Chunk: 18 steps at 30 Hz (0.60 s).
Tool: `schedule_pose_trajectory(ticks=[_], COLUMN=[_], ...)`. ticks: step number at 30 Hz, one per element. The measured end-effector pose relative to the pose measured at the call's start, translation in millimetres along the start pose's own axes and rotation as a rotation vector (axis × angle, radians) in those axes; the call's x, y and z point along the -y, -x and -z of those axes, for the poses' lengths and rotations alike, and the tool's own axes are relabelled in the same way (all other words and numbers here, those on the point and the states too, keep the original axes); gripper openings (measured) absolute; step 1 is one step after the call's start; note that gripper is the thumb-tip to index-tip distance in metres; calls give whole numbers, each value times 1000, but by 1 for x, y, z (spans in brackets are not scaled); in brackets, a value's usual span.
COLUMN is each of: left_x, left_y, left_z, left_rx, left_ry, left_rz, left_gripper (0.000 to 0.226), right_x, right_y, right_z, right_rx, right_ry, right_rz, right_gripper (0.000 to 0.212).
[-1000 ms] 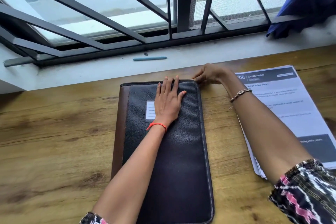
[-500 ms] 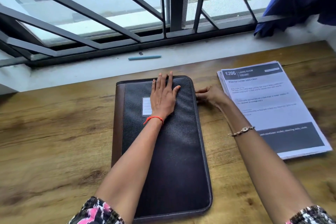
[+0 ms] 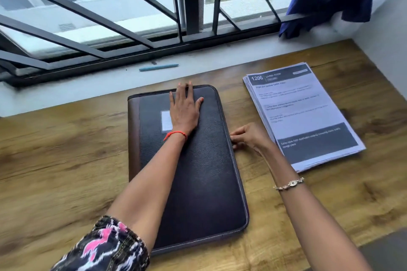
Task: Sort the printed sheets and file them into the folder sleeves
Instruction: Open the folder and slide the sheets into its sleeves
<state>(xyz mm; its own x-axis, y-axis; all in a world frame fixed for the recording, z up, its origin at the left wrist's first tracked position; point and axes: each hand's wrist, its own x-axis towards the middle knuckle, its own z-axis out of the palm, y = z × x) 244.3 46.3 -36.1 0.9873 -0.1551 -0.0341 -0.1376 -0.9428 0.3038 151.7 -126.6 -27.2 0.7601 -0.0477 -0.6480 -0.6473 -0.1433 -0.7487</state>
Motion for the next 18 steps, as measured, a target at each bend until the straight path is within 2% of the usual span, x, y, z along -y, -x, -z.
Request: schedule_pose_trajectory(ticks=[8,12,18], left_x=[-12,-13,-15], left_y=[71,113,124], left_z=[-8,-19,-20], left_rx=[85,41,69], left_ry=[-79,-83,-143], left_rz=[-186,-298,-271], left_gripper=[78,82,81], right_x=[0,-1,-3], right_y=[12,13,17], right_z=[-6,-7,-10], right_rx=[-20,-23,-19], right_ry=[-13,0,3], right_rz=[6,15,39], right_gripper=[29,30,31])
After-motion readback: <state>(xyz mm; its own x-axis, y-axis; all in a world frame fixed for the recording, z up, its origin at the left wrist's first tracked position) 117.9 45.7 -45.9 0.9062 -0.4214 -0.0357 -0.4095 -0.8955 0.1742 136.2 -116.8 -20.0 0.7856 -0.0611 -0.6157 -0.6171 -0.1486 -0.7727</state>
